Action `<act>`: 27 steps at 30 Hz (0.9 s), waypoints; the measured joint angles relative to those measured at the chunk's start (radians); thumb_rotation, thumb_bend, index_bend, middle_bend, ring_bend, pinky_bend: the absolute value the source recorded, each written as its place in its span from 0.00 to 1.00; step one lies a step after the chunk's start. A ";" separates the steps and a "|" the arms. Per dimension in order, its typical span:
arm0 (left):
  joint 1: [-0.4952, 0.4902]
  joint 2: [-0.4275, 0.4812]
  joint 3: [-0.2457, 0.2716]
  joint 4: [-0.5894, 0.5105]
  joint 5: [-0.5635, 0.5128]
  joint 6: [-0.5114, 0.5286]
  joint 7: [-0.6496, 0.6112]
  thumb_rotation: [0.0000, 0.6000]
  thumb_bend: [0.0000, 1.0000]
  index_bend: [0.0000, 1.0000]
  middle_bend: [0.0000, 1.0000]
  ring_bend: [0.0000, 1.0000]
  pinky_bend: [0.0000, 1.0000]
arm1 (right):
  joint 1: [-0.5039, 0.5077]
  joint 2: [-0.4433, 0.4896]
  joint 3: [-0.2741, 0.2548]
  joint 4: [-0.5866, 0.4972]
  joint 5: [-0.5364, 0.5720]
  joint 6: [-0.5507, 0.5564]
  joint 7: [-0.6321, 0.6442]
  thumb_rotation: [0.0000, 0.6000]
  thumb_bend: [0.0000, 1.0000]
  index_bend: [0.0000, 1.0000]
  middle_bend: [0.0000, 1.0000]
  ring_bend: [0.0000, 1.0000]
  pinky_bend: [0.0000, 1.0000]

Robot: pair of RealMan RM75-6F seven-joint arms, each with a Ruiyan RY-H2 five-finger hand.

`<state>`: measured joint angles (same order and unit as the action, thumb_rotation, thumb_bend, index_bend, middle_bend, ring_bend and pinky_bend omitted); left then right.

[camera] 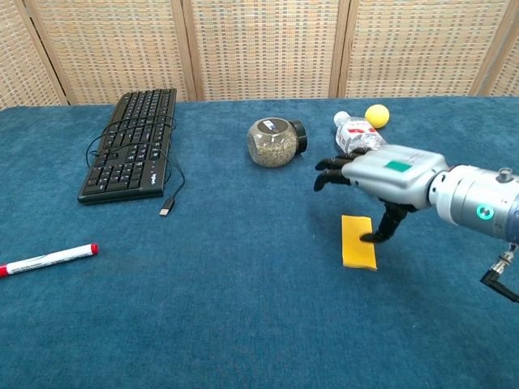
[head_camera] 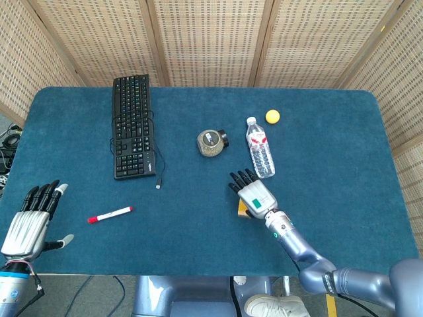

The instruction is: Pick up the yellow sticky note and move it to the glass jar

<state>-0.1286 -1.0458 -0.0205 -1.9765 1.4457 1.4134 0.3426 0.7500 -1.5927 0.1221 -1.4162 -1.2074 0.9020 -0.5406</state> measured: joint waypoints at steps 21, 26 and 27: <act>-0.003 -0.002 0.003 -0.001 -0.003 -0.001 0.005 1.00 0.00 0.00 0.00 0.00 0.00 | -0.022 0.015 -0.045 -0.044 -0.056 0.008 0.087 1.00 0.10 0.29 0.00 0.00 0.00; -0.003 0.000 0.003 -0.001 -0.003 0.000 0.002 1.00 0.00 0.00 0.00 0.00 0.00 | -0.023 -0.015 -0.038 -0.032 -0.018 0.004 0.080 1.00 0.11 0.30 0.00 0.00 0.00; -0.003 0.000 0.003 -0.001 -0.003 0.000 0.001 1.00 0.00 0.00 0.00 0.00 0.00 | -0.023 -0.019 -0.038 -0.029 -0.014 0.003 0.077 1.00 0.11 0.30 0.00 0.00 0.00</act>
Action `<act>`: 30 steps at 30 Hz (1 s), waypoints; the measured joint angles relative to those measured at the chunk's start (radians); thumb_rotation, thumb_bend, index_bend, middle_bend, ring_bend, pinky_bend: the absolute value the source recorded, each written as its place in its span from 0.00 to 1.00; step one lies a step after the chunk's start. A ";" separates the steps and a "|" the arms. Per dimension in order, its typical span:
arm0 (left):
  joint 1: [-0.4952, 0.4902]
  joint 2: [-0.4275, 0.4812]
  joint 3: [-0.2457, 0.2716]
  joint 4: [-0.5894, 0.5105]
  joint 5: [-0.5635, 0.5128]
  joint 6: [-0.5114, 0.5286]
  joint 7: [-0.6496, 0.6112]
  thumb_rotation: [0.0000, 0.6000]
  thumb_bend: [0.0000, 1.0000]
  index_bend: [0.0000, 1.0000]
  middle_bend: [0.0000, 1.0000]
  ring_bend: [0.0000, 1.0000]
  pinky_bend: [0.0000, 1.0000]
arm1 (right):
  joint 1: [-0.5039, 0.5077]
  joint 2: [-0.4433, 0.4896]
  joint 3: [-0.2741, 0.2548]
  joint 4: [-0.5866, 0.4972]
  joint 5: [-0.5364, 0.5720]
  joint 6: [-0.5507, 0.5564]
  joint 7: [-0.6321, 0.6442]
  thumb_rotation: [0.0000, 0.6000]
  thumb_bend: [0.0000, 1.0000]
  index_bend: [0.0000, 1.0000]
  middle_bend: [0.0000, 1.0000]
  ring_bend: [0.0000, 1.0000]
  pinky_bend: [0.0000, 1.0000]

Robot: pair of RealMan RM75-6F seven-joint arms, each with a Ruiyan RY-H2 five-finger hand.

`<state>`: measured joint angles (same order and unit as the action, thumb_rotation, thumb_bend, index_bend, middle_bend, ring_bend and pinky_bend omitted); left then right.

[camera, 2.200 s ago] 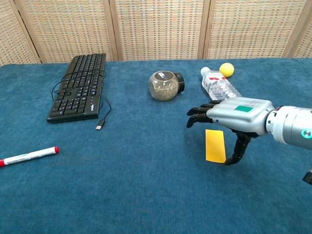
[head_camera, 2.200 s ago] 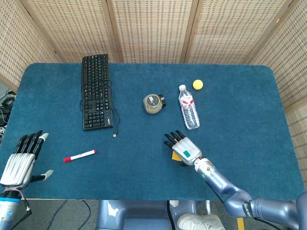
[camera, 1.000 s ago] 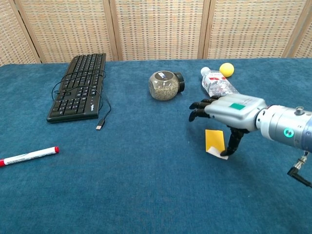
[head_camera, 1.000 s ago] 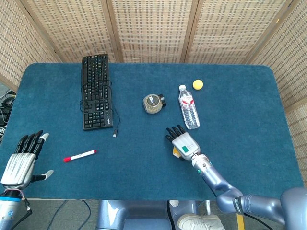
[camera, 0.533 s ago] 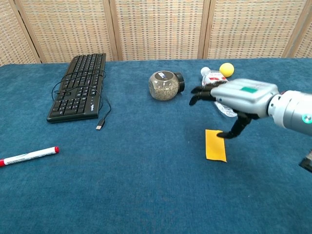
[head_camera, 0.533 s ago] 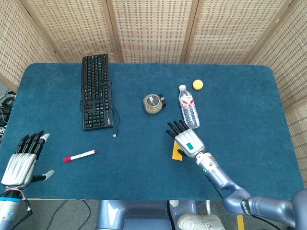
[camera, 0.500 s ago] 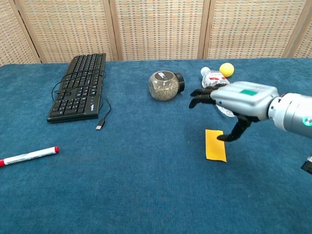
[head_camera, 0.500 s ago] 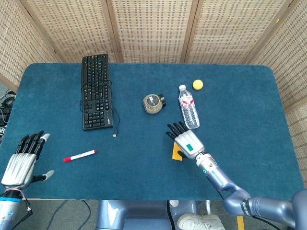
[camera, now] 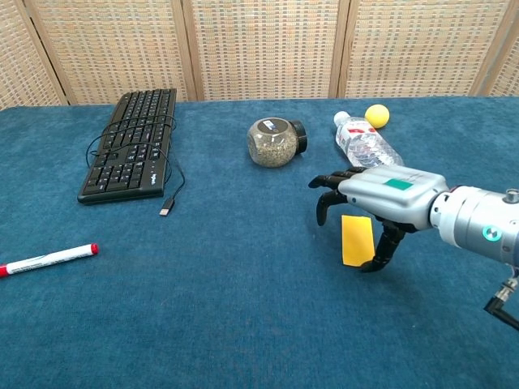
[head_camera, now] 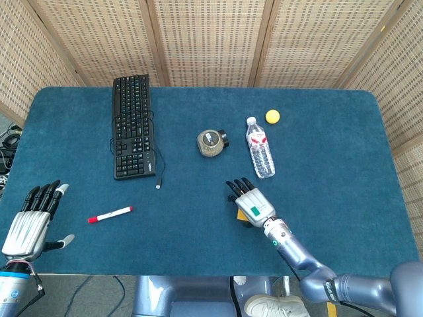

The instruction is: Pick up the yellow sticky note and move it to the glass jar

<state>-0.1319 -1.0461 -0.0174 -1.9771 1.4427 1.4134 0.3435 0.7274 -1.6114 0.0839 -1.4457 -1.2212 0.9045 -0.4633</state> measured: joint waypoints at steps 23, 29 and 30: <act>-0.003 -0.002 0.001 0.000 -0.005 -0.002 0.003 1.00 0.00 0.00 0.00 0.00 0.00 | -0.002 -0.032 -0.006 0.055 0.034 -0.007 -0.011 1.00 0.27 0.32 0.00 0.00 0.00; -0.003 -0.001 0.002 -0.001 -0.003 -0.001 0.004 1.00 0.00 0.00 0.00 0.00 0.00 | -0.004 -0.031 -0.014 0.052 0.036 -0.007 -0.022 1.00 0.27 0.39 0.00 0.00 0.00; -0.002 -0.001 0.002 -0.001 -0.003 0.000 0.003 1.00 0.00 0.00 0.00 0.00 0.00 | -0.004 -0.031 -0.015 0.051 0.036 -0.007 -0.024 1.00 0.27 0.43 0.00 0.00 0.00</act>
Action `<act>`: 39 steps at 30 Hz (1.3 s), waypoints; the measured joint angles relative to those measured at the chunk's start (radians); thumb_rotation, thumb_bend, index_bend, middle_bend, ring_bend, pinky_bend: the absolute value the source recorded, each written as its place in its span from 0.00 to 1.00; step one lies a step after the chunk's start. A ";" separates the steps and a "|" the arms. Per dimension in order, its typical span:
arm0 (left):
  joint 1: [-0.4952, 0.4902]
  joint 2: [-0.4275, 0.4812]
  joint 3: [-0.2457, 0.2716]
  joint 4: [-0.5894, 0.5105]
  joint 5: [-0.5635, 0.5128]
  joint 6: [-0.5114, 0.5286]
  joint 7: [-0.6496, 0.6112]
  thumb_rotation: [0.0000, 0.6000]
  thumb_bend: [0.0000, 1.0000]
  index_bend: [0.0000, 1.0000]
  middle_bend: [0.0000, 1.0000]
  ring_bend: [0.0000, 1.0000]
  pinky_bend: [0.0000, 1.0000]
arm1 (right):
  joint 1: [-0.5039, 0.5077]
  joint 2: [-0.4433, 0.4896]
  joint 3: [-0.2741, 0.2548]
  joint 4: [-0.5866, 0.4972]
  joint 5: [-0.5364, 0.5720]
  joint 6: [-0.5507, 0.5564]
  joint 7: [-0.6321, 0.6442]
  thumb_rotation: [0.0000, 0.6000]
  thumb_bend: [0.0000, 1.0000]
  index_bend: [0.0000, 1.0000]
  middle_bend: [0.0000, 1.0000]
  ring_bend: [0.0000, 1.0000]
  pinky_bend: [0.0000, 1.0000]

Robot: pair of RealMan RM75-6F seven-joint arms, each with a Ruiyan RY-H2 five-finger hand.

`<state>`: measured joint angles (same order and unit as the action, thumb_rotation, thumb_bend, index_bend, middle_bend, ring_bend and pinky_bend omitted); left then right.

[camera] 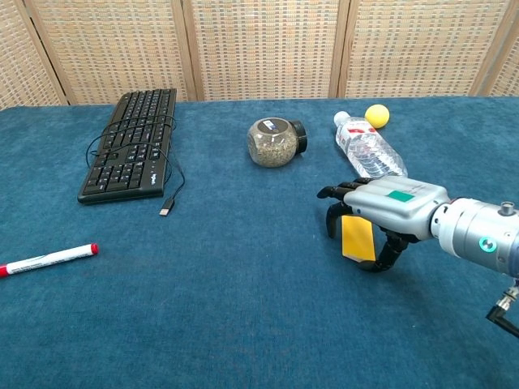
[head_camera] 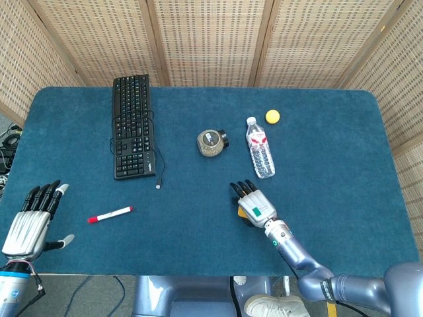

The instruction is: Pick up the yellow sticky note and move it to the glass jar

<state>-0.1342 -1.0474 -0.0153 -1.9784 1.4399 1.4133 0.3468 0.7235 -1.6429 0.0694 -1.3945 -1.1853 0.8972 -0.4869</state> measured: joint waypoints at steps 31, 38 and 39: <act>-0.002 0.003 0.002 0.000 0.001 -0.002 -0.007 1.00 0.00 0.00 0.00 0.00 0.00 | 0.007 -0.007 0.001 0.032 -0.053 0.012 0.019 1.00 0.52 0.73 0.00 0.00 0.00; -0.004 0.009 -0.001 -0.003 -0.003 -0.007 -0.021 1.00 0.00 0.00 0.00 0.00 0.00 | 0.042 -0.005 0.061 0.057 -0.050 0.019 0.007 1.00 0.52 0.73 0.00 0.00 0.00; -0.005 0.011 -0.001 -0.003 -0.004 -0.008 -0.024 1.00 0.00 0.00 0.00 0.00 0.00 | 0.050 -0.005 0.074 0.063 -0.045 0.018 0.001 1.00 0.52 0.73 0.00 0.00 0.00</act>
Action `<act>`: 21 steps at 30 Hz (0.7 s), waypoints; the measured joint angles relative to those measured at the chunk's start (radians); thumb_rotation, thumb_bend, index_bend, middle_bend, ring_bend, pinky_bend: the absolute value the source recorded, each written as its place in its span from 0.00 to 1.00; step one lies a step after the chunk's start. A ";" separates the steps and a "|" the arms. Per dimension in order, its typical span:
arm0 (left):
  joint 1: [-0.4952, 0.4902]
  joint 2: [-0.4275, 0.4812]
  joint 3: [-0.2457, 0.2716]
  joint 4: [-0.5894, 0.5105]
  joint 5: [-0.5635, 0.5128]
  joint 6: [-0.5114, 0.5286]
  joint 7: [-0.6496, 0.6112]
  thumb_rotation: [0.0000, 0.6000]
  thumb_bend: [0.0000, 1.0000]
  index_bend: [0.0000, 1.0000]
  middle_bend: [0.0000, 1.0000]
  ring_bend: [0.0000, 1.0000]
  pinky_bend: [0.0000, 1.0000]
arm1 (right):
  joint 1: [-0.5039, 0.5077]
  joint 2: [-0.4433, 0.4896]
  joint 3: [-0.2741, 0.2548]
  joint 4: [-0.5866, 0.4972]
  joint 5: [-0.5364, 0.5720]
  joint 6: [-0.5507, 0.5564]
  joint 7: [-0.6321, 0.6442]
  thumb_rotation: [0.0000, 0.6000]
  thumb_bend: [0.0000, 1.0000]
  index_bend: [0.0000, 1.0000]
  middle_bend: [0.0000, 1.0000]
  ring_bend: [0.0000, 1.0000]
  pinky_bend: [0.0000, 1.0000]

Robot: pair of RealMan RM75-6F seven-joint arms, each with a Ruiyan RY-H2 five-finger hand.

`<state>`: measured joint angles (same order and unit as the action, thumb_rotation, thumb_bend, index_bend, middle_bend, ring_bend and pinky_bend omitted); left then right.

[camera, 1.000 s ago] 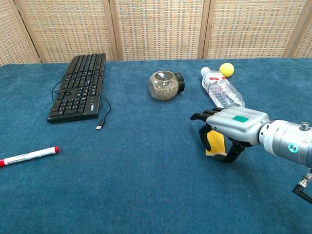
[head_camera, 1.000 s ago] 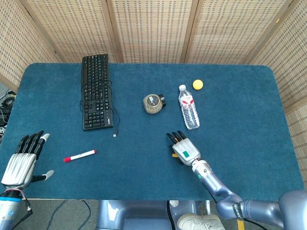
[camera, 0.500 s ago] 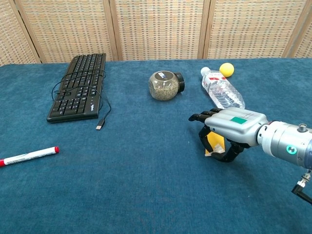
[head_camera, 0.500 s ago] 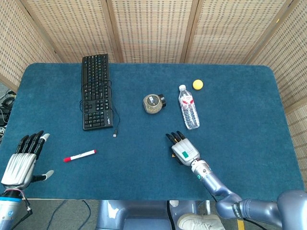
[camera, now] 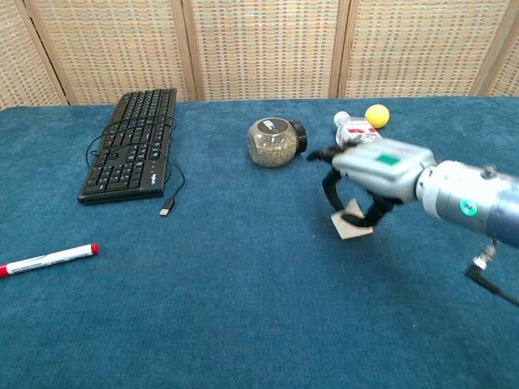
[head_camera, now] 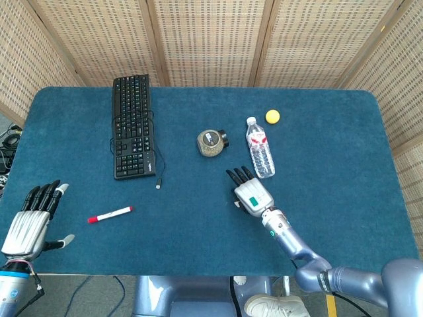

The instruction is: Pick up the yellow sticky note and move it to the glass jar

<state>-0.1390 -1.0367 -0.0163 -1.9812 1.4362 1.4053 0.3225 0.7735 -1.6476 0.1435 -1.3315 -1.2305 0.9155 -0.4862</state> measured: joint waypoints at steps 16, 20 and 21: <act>-0.018 0.033 -0.006 0.008 -0.020 -0.041 -0.079 1.00 0.00 0.00 0.00 0.00 0.00 | 0.096 0.085 0.188 -0.133 0.226 -0.042 -0.052 1.00 0.52 0.74 0.00 0.00 0.00; -0.020 0.042 -0.005 0.008 -0.013 -0.044 -0.095 1.00 0.00 0.00 0.00 0.00 0.00 | 0.119 0.137 0.211 -0.258 0.280 -0.125 0.007 1.00 0.52 0.74 0.00 0.00 0.00; -0.020 0.043 -0.005 0.008 -0.010 -0.044 -0.097 1.00 0.00 0.00 0.00 0.00 0.00 | 0.125 0.151 0.215 -0.288 0.299 -0.152 0.026 1.00 0.52 0.75 0.00 0.00 0.00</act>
<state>-0.1595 -0.9935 -0.0211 -1.9730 1.4258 1.3609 0.2255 0.8989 -1.4966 0.3582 -1.6194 -0.9320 0.7632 -0.4601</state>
